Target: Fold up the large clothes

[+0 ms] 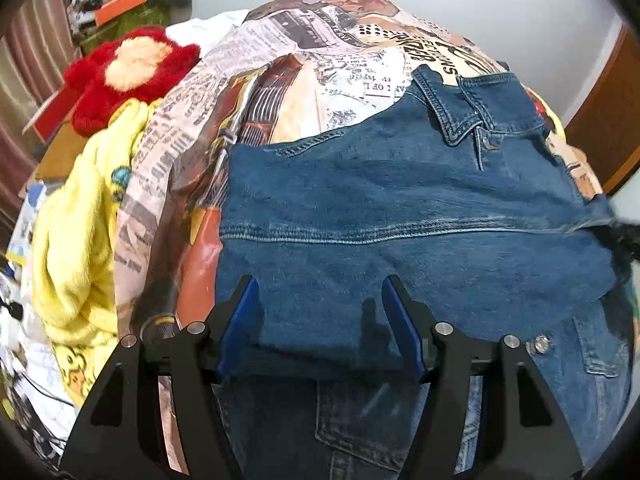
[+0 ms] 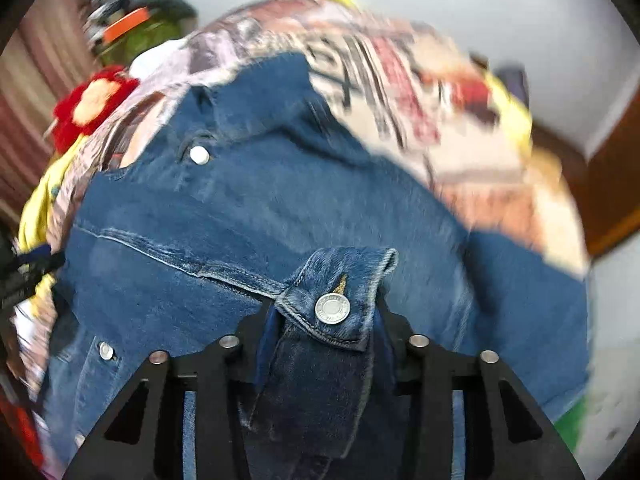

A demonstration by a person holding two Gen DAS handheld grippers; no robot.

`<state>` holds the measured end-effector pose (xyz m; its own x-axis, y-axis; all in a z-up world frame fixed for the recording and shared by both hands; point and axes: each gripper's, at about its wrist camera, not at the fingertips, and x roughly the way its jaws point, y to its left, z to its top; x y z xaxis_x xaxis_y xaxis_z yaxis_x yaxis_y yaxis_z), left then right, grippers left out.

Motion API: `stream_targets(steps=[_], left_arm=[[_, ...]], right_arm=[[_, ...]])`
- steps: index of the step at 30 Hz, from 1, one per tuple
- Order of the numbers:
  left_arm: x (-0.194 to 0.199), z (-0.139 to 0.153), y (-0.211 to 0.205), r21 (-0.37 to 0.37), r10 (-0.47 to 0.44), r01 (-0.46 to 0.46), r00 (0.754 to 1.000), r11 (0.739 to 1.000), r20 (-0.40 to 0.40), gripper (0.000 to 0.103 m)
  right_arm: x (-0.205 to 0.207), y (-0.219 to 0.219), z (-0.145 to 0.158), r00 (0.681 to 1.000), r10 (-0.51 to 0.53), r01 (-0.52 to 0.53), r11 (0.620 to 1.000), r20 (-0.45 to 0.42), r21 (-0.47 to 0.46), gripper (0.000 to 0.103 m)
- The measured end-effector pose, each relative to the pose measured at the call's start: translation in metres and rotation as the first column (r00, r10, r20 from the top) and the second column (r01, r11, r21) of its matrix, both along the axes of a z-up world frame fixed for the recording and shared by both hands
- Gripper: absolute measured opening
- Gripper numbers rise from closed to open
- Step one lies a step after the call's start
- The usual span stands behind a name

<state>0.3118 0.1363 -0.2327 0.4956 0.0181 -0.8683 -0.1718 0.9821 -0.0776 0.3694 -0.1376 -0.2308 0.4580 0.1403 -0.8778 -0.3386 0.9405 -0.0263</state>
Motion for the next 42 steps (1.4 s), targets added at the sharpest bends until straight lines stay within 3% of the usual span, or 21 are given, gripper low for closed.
stream_targets(steps=[5,8,15,17,21,22,28,32,37,42], left_arm=[[0.01,-0.004,-0.012,-0.027,-0.049,0.049,0.999,0.998,-0.01,0.063],[0.014,-0.005,-0.022,-0.061,-0.079,0.079,0.997,0.995,-0.005,0.063],[0.018,-0.021,-0.041,-0.008,-0.123,0.123,0.992,0.992,-0.04,0.065],[0.018,-0.024,-0.042,0.01,-0.122,0.123,0.991,0.992,-0.046,0.068],[0.016,-0.026,-0.043,0.025,-0.121,0.122,0.992,0.992,-0.042,0.071],[0.016,-0.027,-0.043,0.03,-0.12,0.122,0.992,0.992,-0.04,0.071],[0.014,-0.022,-0.047,0.078,-0.121,0.124,0.992,0.989,-0.046,0.071],[0.017,-0.008,-0.053,0.108,-0.134,0.137,0.99,0.985,-0.035,0.071],[0.028,0.032,-0.073,0.099,-0.166,0.16,0.985,0.982,0.049,0.071],[0.042,0.065,-0.107,0.068,-0.216,0.208,0.968,0.976,0.127,0.072]], right_arm=[[-0.002,-0.008,0.03,0.997,0.001,-0.002,1.0,0.081,0.012,0.037],[-0.002,-0.016,0.032,0.994,-0.022,0.024,1.0,0.111,-0.02,0.037],[0.005,-0.033,-0.023,0.997,-0.056,0.052,0.997,-0.062,-0.058,0.039],[0.001,-0.033,-0.033,0.997,-0.042,0.038,0.997,-0.061,-0.073,0.041],[-0.009,-0.033,-0.03,0.998,-0.057,0.062,0.982,0.036,-0.176,0.08],[-0.011,-0.035,-0.028,0.997,-0.056,0.065,0.98,0.05,-0.186,0.081],[-0.022,-0.057,-0.006,0.997,-0.076,0.076,0.995,0.008,-0.058,0.081],[-0.036,-0.081,0.029,0.99,-0.118,0.117,0.993,0.075,0.019,0.081],[-0.054,-0.129,0.064,0.966,-0.213,0.198,0.974,0.148,0.11,0.081],[-0.064,-0.189,0.073,0.925,-0.345,0.322,0.935,0.161,0.152,0.081]])
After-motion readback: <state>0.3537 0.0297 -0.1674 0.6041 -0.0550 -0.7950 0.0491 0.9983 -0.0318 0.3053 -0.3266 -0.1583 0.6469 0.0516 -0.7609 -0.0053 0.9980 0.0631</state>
